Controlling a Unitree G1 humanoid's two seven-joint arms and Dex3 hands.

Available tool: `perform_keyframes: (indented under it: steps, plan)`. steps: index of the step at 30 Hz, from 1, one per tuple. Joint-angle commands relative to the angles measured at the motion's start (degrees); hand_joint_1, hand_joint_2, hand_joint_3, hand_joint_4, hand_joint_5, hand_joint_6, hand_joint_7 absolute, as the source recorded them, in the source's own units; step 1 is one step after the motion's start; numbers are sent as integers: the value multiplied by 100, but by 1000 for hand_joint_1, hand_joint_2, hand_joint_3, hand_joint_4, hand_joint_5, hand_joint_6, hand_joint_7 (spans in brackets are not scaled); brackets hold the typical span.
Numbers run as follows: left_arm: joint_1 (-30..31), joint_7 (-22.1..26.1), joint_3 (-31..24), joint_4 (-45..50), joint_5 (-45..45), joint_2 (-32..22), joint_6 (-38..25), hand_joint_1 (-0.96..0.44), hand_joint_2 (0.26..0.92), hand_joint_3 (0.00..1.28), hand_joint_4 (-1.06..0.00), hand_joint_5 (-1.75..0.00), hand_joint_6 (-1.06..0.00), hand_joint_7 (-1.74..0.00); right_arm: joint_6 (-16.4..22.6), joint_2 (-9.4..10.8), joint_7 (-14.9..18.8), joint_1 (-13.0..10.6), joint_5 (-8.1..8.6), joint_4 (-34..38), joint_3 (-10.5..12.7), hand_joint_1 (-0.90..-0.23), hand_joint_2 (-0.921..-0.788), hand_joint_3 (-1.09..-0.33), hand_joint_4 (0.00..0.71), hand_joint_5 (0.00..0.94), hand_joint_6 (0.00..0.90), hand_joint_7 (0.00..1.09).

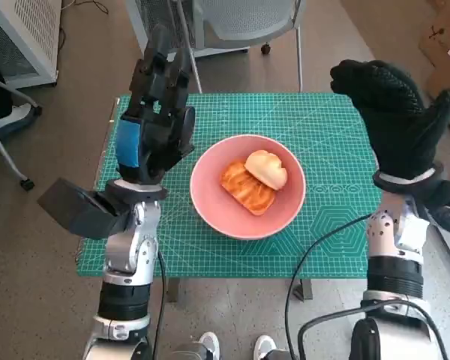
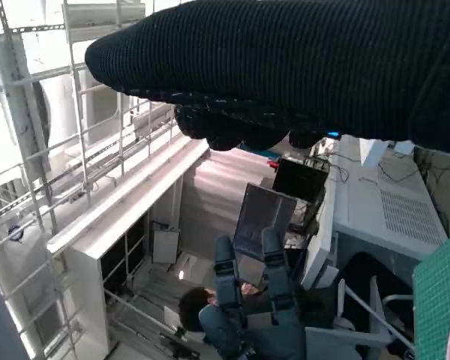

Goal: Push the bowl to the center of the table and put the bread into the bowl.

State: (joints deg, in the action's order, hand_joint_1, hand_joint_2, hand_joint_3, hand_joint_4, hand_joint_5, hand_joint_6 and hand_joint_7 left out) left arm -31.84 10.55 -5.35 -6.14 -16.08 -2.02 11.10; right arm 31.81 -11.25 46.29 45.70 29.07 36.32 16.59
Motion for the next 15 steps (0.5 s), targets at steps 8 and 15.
perform_keyframes:
  steps: [8,15]
  plan:
    - [80,91,-51,82,-66,-10,-20,-693,921,505,-3,-3,-4,-311,14,-47,30,46,-39,174,34,-652,-921,-732,310,2,424,7]
    - [82,128,-79,87,-12,-81,11,-692,921,507,-4,-3,1,-315,33,-30,-66,103,-89,169,23,-650,-921,-729,314,3,426,7]
